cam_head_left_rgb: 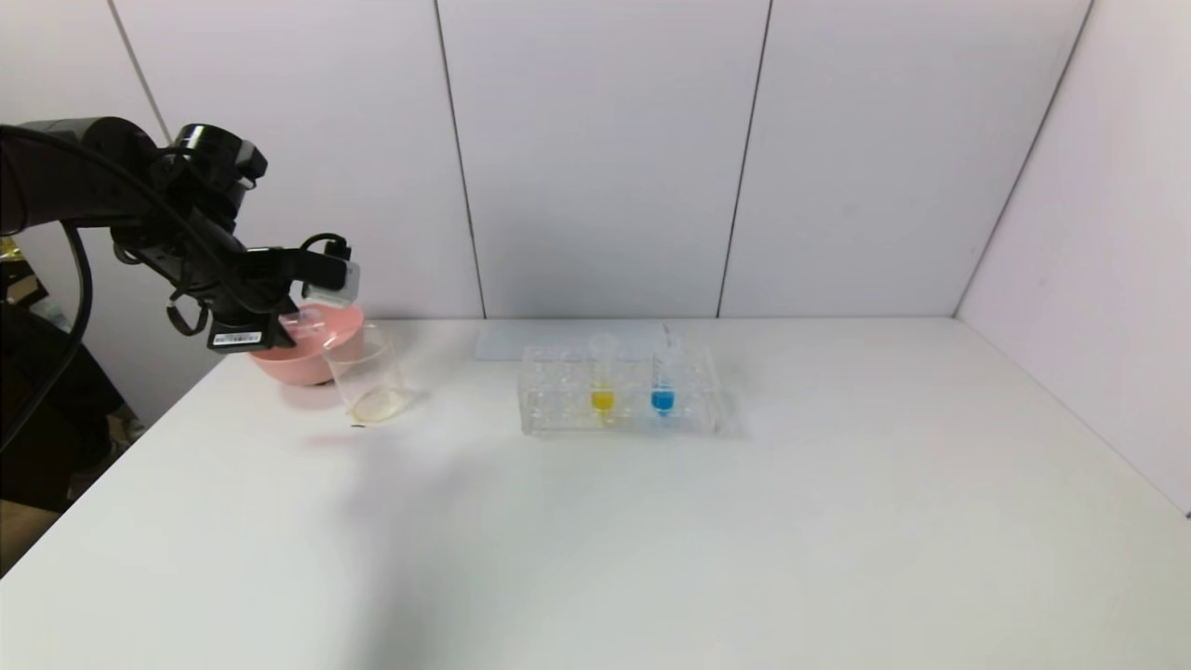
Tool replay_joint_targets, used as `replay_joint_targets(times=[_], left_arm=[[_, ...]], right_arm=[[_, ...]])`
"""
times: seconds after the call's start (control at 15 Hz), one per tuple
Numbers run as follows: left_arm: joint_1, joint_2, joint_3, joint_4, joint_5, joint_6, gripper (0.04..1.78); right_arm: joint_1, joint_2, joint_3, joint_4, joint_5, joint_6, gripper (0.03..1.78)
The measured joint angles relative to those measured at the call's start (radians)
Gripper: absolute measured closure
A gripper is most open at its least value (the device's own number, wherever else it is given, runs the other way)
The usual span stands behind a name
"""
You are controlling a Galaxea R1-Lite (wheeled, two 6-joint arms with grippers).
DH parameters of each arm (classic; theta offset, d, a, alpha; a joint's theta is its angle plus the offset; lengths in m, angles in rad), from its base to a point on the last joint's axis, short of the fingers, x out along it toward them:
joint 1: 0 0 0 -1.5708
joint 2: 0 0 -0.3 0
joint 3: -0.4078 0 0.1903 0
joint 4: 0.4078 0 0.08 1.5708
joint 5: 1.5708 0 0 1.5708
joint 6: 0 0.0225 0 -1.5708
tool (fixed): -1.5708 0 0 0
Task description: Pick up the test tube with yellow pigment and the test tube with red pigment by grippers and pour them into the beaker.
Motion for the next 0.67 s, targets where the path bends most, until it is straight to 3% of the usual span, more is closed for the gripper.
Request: replay_joint_targets(times=[0.67], left_arm=[[-0.034,0.013,0.0,-0.017,0.098,0.012,1.38]], right_arm=[[0.0,0.0,0.0,0.0,0.0,0.0,0.11]])
